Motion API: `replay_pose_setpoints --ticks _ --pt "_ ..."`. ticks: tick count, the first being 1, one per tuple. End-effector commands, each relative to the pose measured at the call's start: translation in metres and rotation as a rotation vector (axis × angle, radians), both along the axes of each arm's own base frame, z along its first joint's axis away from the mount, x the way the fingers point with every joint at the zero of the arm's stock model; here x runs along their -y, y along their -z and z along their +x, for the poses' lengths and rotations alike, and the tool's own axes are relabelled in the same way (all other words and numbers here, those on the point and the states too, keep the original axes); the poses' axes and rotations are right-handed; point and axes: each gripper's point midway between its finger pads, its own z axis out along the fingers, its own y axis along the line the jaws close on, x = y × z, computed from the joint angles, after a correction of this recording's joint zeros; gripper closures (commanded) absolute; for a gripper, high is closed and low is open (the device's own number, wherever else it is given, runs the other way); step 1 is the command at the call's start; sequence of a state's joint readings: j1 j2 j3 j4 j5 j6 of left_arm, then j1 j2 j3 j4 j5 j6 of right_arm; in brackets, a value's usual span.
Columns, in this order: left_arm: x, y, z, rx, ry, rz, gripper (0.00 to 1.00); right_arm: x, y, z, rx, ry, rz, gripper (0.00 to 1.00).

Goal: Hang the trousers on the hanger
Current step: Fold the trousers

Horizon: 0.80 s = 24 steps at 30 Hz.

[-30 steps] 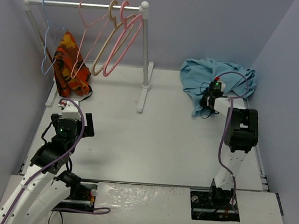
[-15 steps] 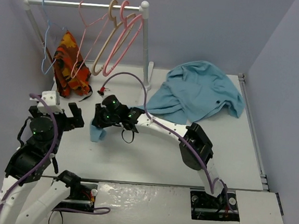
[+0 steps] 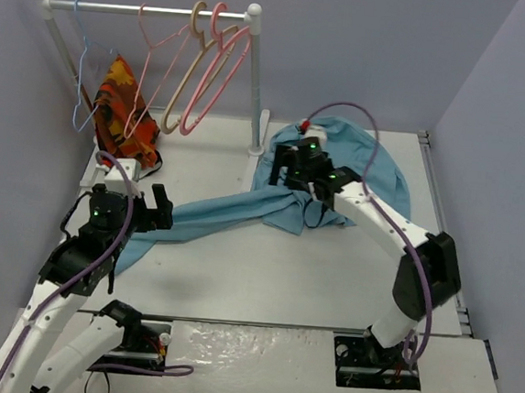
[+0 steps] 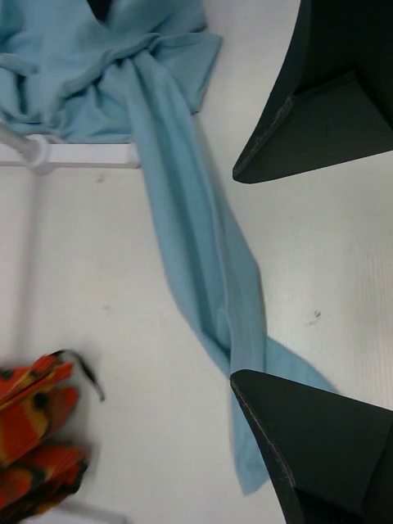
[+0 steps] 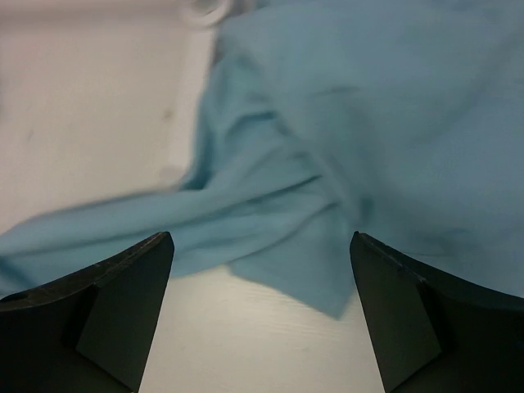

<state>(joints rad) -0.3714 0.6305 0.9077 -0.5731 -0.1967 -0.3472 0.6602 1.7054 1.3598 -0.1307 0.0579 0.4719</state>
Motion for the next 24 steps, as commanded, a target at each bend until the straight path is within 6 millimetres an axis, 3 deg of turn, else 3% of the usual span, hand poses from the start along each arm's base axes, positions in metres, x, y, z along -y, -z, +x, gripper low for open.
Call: replay_pose_setpoints --ticks 1,4,7,15,16,18,20,24 --pt "0.04 0.013 0.027 -0.028 0.092 -0.136 0.03 0.112 -0.015 0.012 0.071 0.285 -0.08 0.14" --pt "0.061 0.028 0.04 -0.064 0.136 -0.208 0.03 0.163 0.016 0.007 -0.006 0.389 -0.089 0.14" --pt "0.09 0.047 0.051 -0.115 0.194 -0.273 0.03 0.181 0.037 0.011 -0.051 0.398 -0.115 0.14" --pt "0.198 0.066 0.071 -0.161 0.35 -0.354 0.03 0.18 0.085 0.023 -0.138 0.335 -0.099 0.15" --pt "0.214 0.081 0.075 -0.199 0.358 -0.356 0.03 0.179 0.089 0.024 -0.144 0.328 -0.099 0.15" --pt "0.245 0.083 0.078 -0.21 0.373 -0.392 0.04 0.177 0.096 0.023 -0.157 0.313 -0.099 0.16" --pt "0.266 0.096 0.085 -0.226 0.354 -0.386 0.06 0.177 0.1 0.024 -0.162 0.308 -0.101 0.16" --pt "0.29 0.134 0.098 -0.288 0.304 -0.361 0.09 0.177 0.105 0.024 -0.173 0.299 -0.103 0.17"
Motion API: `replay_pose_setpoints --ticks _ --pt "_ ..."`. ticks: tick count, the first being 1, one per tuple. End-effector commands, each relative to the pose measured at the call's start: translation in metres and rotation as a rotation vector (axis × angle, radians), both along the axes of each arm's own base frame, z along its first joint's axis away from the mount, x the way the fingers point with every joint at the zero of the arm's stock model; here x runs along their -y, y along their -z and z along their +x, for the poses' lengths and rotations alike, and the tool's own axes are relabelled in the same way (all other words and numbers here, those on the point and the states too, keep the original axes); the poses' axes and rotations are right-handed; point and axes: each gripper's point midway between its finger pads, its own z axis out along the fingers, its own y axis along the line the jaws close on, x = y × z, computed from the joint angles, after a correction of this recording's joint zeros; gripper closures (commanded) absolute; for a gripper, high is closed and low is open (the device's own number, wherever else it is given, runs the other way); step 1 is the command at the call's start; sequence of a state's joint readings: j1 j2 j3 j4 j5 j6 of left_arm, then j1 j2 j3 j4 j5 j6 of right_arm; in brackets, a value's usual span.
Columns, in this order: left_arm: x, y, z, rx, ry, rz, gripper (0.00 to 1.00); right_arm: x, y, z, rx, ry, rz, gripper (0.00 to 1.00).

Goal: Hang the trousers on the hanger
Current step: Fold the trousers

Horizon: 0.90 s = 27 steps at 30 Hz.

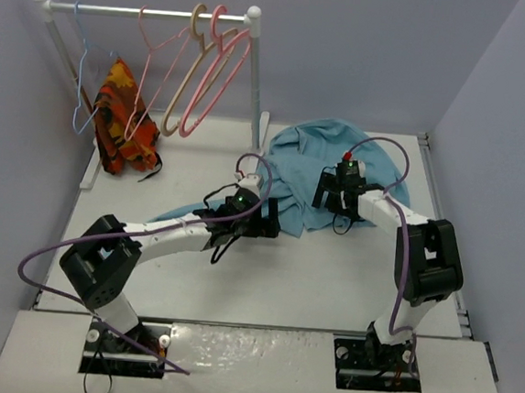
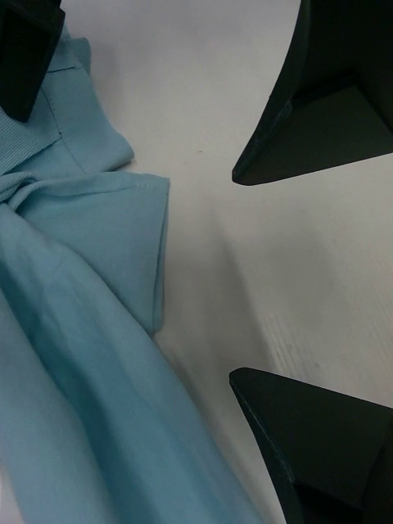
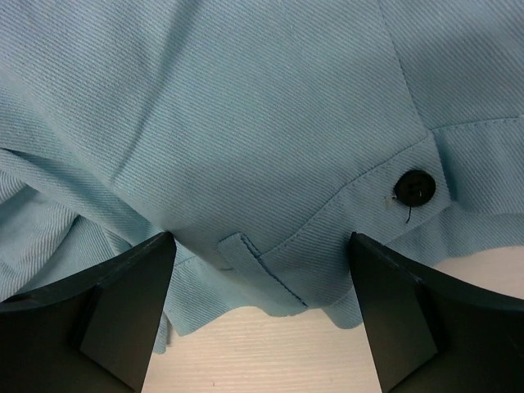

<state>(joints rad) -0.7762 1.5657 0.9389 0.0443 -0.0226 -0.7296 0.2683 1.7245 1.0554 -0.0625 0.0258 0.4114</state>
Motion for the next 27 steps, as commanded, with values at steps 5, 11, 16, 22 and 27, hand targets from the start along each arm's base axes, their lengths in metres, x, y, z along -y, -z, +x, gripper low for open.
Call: replay_pose_setpoints --ticks 5,11,16,22,27 --pt "0.055 -0.001 0.046 0.034 -0.113 -0.067 0.17 -0.009 -0.008 0.01 0.047 -0.047 0.039 0.18" --pt "0.051 0.029 0.051 0.011 -0.162 0.048 0.28 -0.007 -0.008 0.007 0.045 -0.051 0.033 0.19" --pt "0.044 0.047 0.058 0.012 -0.205 0.122 0.31 -0.008 -0.003 0.003 0.037 -0.053 0.039 0.21" --pt "0.034 0.069 0.06 -0.006 -0.235 0.202 0.53 -0.007 0.003 0.002 0.04 -0.049 0.037 0.26" --pt "0.021 0.073 0.063 0.015 -0.24 0.286 1.0 -0.004 0.004 0.0 0.041 -0.039 0.029 0.64"
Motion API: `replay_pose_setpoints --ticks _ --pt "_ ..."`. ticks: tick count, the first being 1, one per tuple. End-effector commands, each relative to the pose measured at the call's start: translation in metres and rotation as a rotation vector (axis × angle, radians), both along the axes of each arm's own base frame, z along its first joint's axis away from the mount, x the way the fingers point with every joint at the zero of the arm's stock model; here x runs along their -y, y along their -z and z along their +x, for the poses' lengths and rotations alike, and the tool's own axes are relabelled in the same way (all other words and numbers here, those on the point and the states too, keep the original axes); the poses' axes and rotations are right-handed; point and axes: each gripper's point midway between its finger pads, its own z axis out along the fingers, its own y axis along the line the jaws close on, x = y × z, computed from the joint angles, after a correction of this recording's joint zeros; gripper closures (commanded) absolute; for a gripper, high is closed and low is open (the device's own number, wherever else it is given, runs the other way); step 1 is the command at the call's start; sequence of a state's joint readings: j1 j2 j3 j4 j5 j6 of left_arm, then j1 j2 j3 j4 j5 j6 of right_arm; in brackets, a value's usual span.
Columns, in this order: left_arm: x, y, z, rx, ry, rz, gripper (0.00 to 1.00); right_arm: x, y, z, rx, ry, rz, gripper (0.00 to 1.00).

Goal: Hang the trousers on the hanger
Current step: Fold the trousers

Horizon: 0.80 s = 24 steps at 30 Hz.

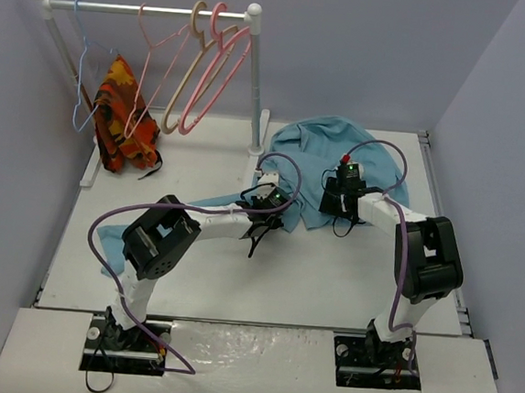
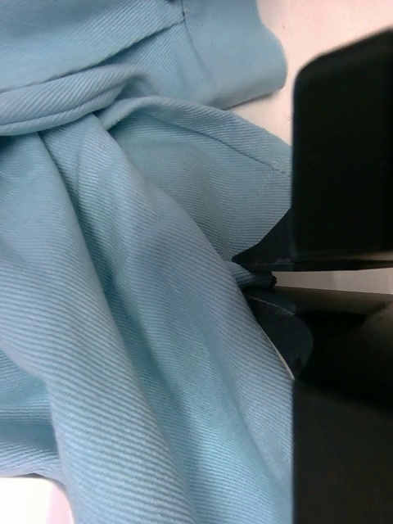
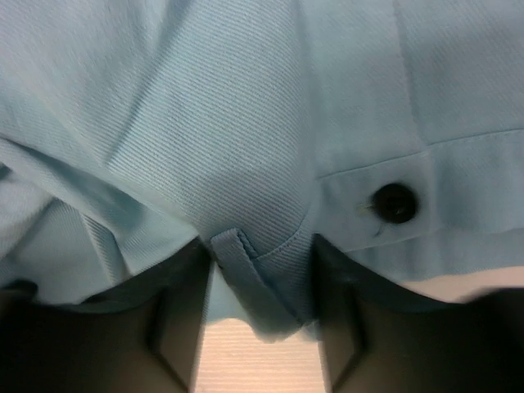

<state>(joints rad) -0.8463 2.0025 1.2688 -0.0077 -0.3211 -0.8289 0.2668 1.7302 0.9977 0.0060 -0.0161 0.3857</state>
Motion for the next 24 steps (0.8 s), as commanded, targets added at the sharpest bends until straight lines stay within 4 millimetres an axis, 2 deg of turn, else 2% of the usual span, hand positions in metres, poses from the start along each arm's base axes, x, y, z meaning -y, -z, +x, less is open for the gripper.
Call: replay_pose_setpoints --ticks 1,4,6,8,10,12,14,15,17,20,24 --pt "-0.02 0.001 0.005 0.005 -0.023 0.104 1.0 0.002 -0.012 0.006 0.048 0.01 0.006 0.72" --pt "-0.044 -0.023 0.007 0.021 -0.031 0.158 1.0 0.017 -0.03 0.009 0.081 0.058 -0.027 0.97" --pt "-0.075 -0.043 0.007 0.042 -0.056 0.222 1.0 0.033 -0.05 0.012 0.109 0.104 -0.061 1.0" --pt "-0.115 -0.071 0.005 0.081 -0.11 0.285 1.0 0.056 -0.091 0.02 0.185 0.17 -0.089 1.0" --pt "-0.154 -0.114 0.001 0.143 -0.176 0.3 1.0 0.08 -0.126 0.023 0.244 0.235 -0.108 1.0" --pt "-0.192 -0.123 -0.005 0.13 -0.219 0.349 1.0 0.106 -0.165 0.031 0.329 0.304 -0.108 1.0" --pt "-0.252 -0.169 -0.02 0.198 -0.314 0.357 1.0 0.141 -0.217 0.034 0.429 0.388 -0.113 1.0" --pt "-0.277 -0.175 -0.024 0.191 -0.355 0.382 1.0 0.161 -0.239 0.036 0.472 0.435 -0.116 1.0" --pt "-0.31 -0.195 -0.037 0.211 -0.403 0.398 1.0 0.184 -0.271 0.036 0.535 0.486 -0.114 1.0" --pt "-0.369 -0.214 -0.06 0.228 -0.551 0.419 1.0 0.202 -0.292 0.028 0.576 0.542 -0.109 1.0" --pt "-0.401 -0.198 -0.096 0.186 -0.673 0.49 1.0 0.227 -0.278 0.001 0.56 0.66 -0.089 1.0"
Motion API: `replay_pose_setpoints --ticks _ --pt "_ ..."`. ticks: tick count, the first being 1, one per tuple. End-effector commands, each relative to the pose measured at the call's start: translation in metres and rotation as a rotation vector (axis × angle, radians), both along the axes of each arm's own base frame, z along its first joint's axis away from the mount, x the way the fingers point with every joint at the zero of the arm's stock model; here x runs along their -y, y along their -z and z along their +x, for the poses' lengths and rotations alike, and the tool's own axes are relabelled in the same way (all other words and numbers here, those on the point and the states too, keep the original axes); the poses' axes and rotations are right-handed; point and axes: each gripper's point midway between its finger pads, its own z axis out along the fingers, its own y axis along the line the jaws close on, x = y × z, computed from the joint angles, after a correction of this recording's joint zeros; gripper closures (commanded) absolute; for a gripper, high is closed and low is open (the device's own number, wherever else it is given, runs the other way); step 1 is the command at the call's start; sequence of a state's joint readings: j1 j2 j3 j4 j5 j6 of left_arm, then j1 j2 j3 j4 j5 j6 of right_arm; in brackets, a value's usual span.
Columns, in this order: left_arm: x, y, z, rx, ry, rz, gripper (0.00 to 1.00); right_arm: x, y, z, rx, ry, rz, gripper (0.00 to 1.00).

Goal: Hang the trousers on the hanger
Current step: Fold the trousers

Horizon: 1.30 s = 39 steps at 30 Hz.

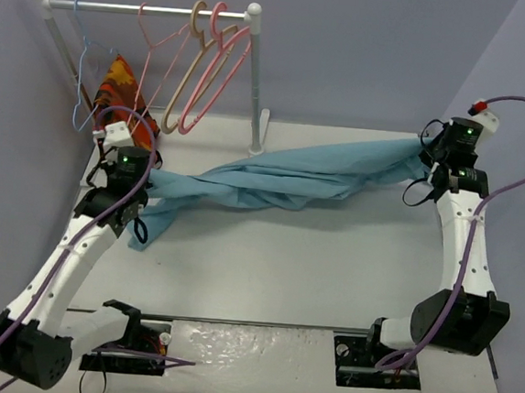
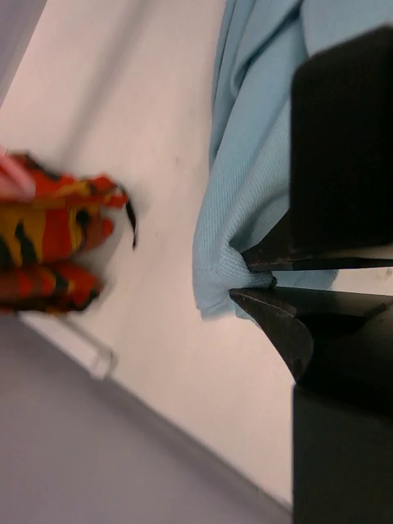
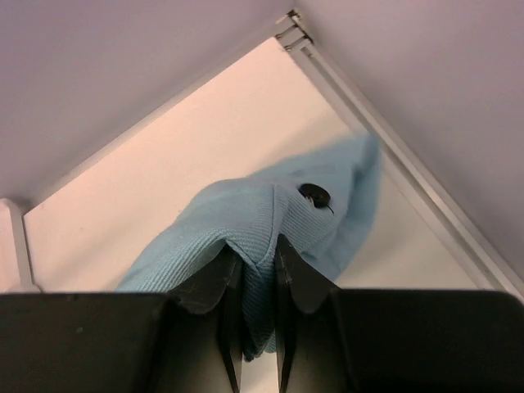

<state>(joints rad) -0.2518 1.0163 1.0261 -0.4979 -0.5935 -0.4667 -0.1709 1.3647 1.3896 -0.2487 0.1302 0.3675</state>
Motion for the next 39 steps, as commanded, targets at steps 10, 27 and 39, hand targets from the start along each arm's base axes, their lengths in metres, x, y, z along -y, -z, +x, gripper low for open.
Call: replay_pose_setpoints --ticks 10,27,39 --pt "-0.02 0.049 -0.061 -0.101 -0.071 -0.05 0.33 0.005 0.049 -0.052 -0.058 0.085 0.127 0.22" --pt "0.111 0.084 0.028 -0.057 0.346 -0.426 0.28 -0.194 0.193 -0.044 -0.489 -0.552 -0.034 0.23" --pt "0.118 0.099 0.066 0.012 0.198 -0.538 0.21 -0.197 0.228 -0.047 -0.558 -0.567 -0.079 0.24"
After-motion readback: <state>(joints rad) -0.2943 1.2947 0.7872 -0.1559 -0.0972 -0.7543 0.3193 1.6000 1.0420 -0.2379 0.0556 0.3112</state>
